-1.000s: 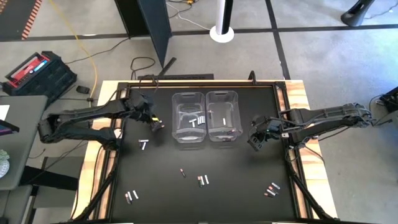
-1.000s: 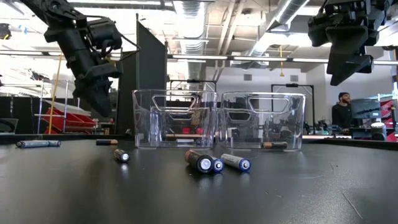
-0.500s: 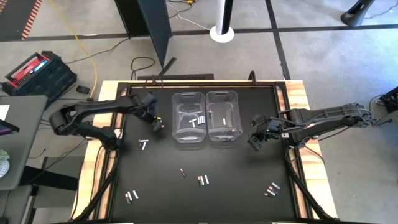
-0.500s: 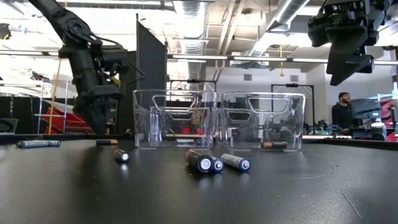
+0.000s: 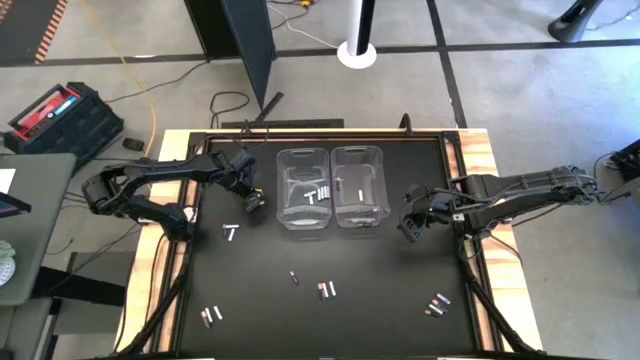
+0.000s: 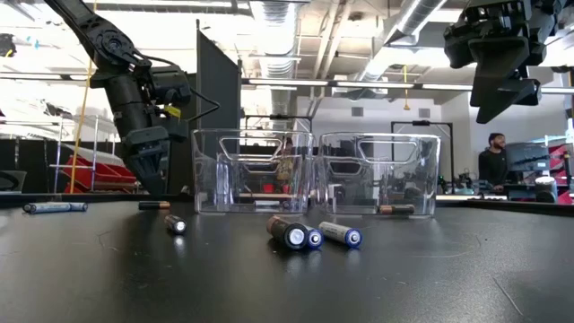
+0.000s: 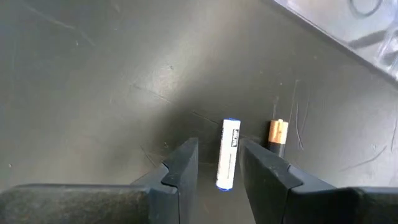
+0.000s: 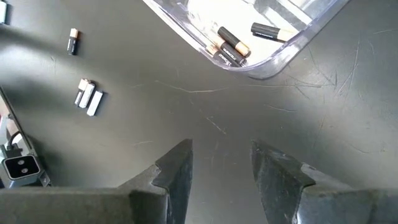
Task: Sort batteries
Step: Put the white battery into the left transparent bin
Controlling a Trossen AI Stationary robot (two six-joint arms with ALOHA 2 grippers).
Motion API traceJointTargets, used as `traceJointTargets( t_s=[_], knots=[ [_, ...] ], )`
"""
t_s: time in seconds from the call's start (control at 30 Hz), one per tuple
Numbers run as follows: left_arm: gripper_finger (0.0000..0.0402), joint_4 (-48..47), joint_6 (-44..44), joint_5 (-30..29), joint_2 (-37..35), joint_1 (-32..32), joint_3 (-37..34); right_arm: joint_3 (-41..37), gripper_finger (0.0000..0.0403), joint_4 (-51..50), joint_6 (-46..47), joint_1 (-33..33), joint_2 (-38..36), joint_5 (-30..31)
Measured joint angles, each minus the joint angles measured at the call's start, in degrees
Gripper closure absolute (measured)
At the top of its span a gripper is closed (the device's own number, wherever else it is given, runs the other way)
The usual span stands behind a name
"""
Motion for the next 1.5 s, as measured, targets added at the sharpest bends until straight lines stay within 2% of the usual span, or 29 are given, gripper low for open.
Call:
traceJointTargets(
  t_s=[0.33,0.6,0.77,0.87,1.1,1.5],
  knots=[
    [0.0286,1.3,0.6,0.3,0.0,-0.4,-2.9,0.0,0.0223,0.0,0.0,0.0,0.0,0.0],
    [0.0288,6.1,1.2,0.3,-0.2,-0.4,-6.4,0.0,0.0223,-0.1,0.0,0.0,0.0,0.0],
    [0.0289,6.0,0.9,-2.4,-0.2,-0.5,-6.9,0.0,0.0223,-0.1,0.0,0.0,0.0,0.0],
    [0.0305,5.9,1.1,-2.9,-0.2,-0.5,-7.0,0.0,0.0223,-0.1,0.0,0.0,0.0,0.0],
    [0.0383,5.6,1.7,-4.0,-0.1,-0.5,-7.1,0.0,0.0223,-0.1,-0.1,0.0,0.0,0.0],
    [0.0359,3.8,-2.6,-4.4,0.1,-0.4,-4.4,0.0,0.0223,-0.1,-0.5,0.0,0.0,0.0]
  ],
)
